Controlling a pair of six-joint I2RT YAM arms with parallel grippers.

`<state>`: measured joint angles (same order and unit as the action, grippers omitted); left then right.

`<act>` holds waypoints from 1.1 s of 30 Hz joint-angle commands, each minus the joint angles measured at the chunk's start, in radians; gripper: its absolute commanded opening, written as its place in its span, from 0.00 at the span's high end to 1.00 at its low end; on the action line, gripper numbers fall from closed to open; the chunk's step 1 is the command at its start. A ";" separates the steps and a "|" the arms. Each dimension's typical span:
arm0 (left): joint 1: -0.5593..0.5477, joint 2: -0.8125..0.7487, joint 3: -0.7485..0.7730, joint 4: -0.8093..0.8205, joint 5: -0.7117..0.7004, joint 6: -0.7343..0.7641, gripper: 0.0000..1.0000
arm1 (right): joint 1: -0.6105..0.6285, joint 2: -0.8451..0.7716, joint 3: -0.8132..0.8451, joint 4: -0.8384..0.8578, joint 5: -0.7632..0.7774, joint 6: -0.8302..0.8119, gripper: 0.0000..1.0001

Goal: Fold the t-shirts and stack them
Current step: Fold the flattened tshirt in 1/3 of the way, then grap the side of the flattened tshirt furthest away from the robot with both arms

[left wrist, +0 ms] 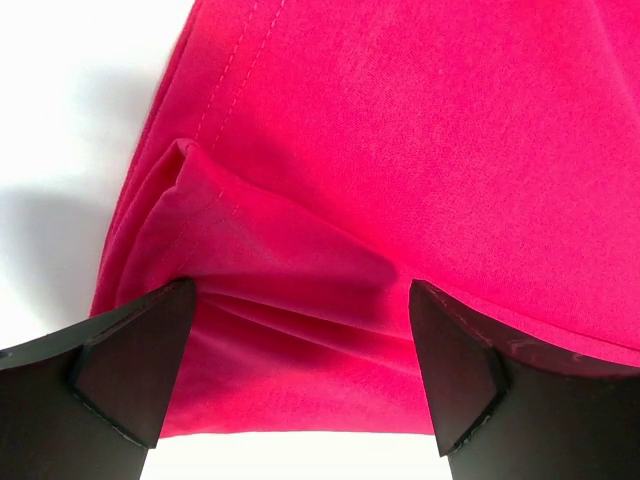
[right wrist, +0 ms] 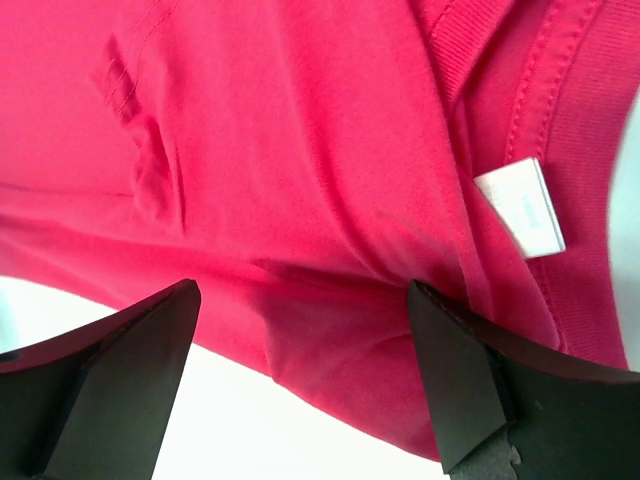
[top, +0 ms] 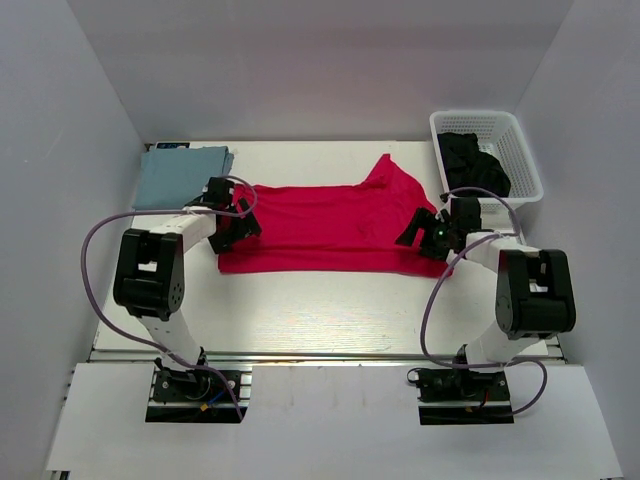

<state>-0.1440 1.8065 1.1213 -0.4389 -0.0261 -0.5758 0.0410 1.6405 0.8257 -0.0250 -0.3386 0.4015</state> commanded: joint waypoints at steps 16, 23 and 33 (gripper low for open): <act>0.001 -0.300 -0.129 -0.238 -0.049 -0.013 0.01 | 0.105 -0.429 -0.110 -0.159 -0.053 -0.096 0.10; 0.021 -0.165 0.115 -0.189 -0.190 0.010 0.01 | 0.134 -0.236 0.108 -0.069 0.039 -0.104 0.10; 0.072 0.170 0.425 -0.273 -0.320 0.008 0.14 | 0.151 0.221 0.611 -0.269 0.225 -0.135 0.10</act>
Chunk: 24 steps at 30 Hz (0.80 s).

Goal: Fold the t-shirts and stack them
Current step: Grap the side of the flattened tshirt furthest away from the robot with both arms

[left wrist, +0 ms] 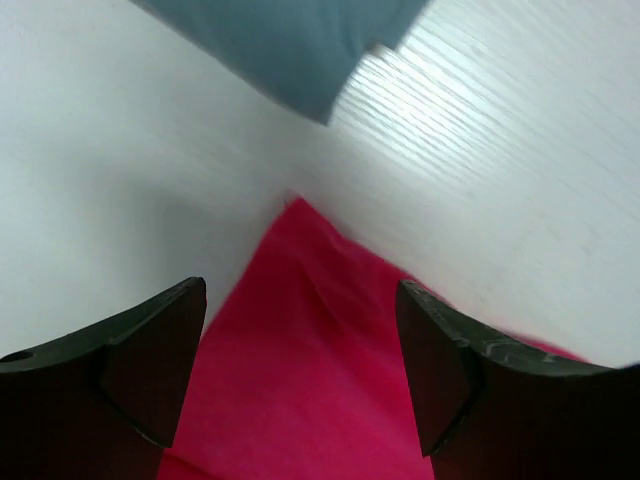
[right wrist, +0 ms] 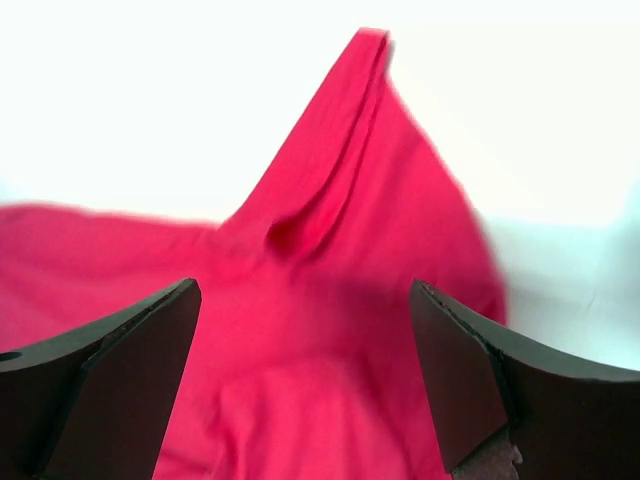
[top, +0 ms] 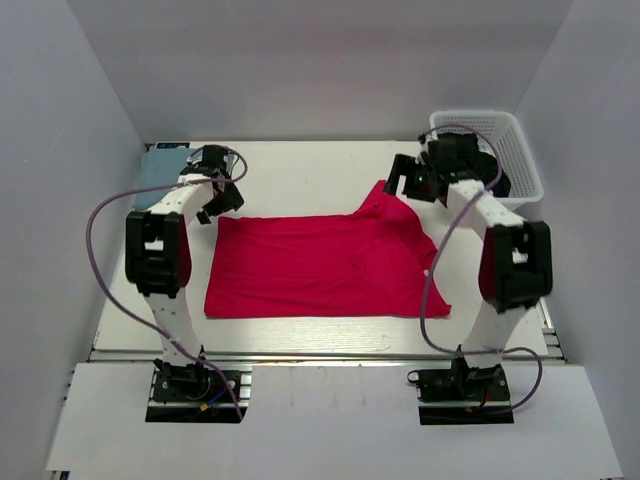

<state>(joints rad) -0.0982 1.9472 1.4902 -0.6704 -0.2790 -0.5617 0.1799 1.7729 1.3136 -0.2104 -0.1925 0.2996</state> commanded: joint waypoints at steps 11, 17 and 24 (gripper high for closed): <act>0.072 0.206 0.180 -0.015 0.043 -0.006 0.40 | 0.024 0.554 0.722 -0.230 0.154 -0.083 0.10; 0.072 0.217 0.180 0.012 0.106 0.014 0.63 | 0.021 0.634 0.768 -0.184 0.146 -0.082 0.10; 0.072 0.167 0.117 -0.001 0.176 0.034 0.56 | 0.021 0.672 0.779 -0.178 0.148 -0.068 0.10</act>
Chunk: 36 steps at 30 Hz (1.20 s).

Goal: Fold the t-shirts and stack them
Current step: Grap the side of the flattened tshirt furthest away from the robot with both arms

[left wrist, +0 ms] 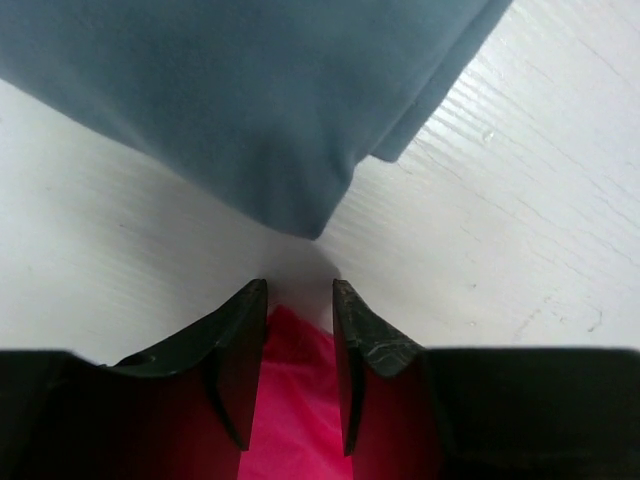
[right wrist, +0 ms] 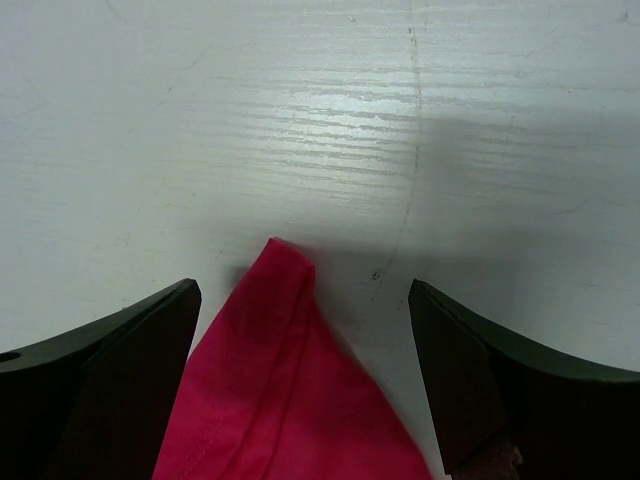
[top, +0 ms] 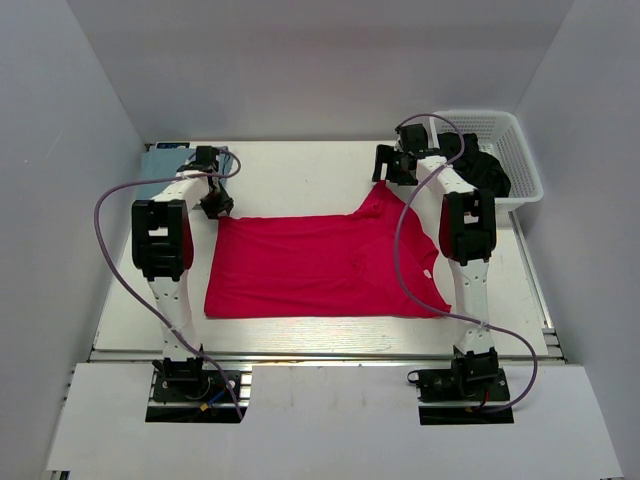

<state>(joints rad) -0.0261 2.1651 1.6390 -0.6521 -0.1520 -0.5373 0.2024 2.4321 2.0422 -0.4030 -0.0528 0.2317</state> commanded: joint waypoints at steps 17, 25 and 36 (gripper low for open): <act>-0.009 -0.122 -0.154 -0.023 -0.035 -0.029 1.00 | 0.002 0.051 0.055 0.062 -0.079 0.034 0.56; -0.018 -0.244 -0.211 0.091 0.012 0.005 1.00 | 0.008 -0.017 -0.002 0.116 -0.082 0.028 0.90; -0.018 -0.363 -0.300 0.123 0.022 0.005 1.00 | 0.011 -0.269 -0.261 0.162 -0.018 0.009 1.00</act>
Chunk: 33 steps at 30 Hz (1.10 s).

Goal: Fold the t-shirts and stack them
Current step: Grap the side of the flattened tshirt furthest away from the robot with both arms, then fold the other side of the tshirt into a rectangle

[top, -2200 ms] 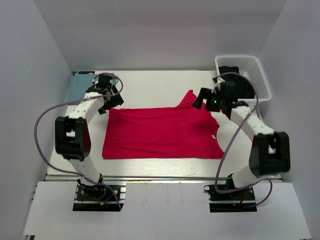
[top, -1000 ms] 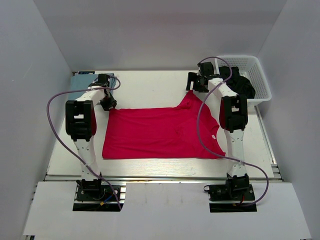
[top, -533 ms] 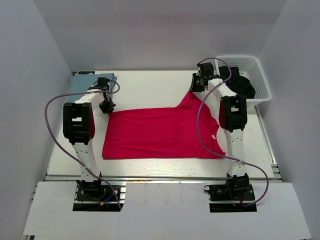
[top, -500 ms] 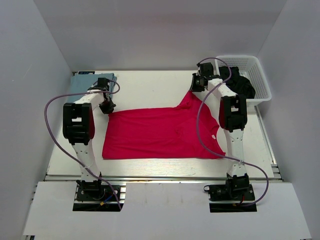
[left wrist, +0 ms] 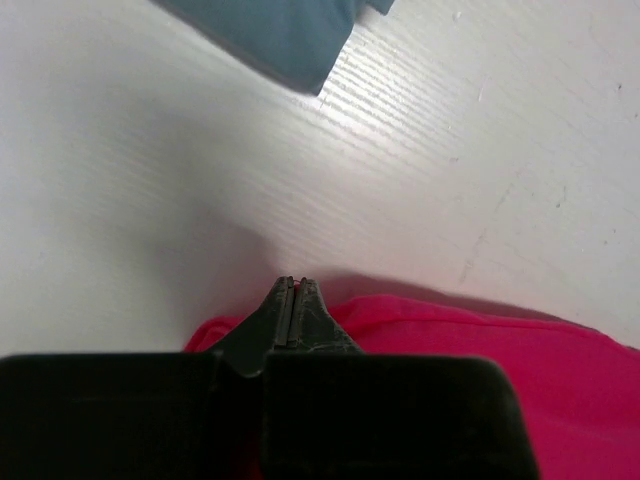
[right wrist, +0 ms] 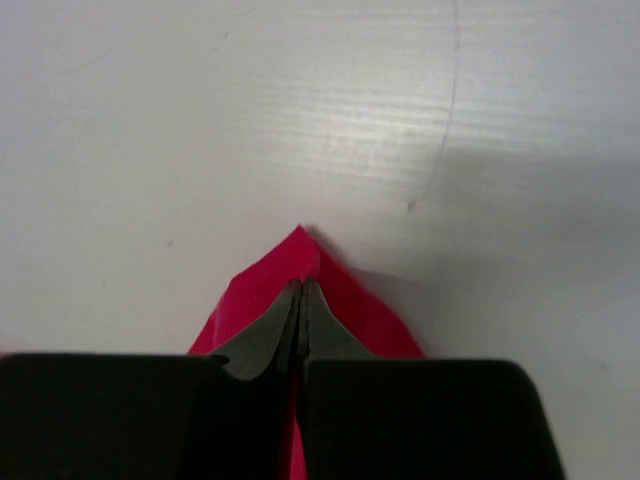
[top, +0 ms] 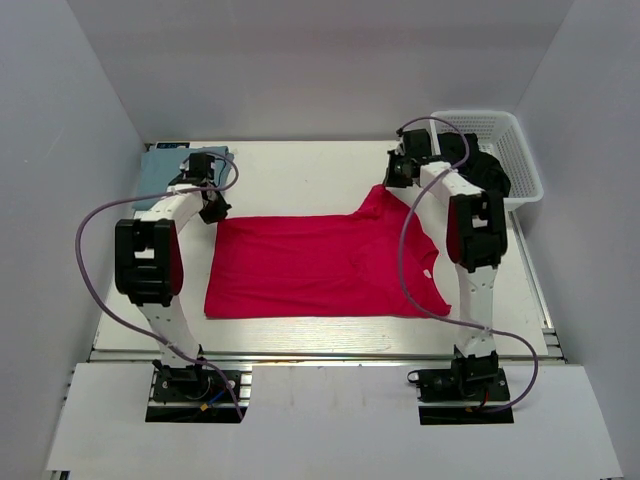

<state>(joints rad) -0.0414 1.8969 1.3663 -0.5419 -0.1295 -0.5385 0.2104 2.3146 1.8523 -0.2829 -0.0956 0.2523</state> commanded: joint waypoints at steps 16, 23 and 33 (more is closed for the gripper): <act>-0.003 -0.255 -0.167 0.013 -0.028 0.015 1.00 | 0.000 -0.736 -0.648 -0.068 0.065 0.091 1.00; -0.003 -0.329 -0.245 0.025 -0.039 0.015 1.00 | 0.003 -0.915 -0.708 -0.185 0.091 0.133 1.00; -0.003 -0.456 -0.392 0.016 -0.068 -0.012 1.00 | 0.000 -1.089 -0.861 -0.277 0.063 0.145 1.00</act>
<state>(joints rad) -0.0414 1.5318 1.0031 -0.5262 -0.1684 -0.5404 0.2108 1.2499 1.0283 -0.5110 -0.0254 0.3836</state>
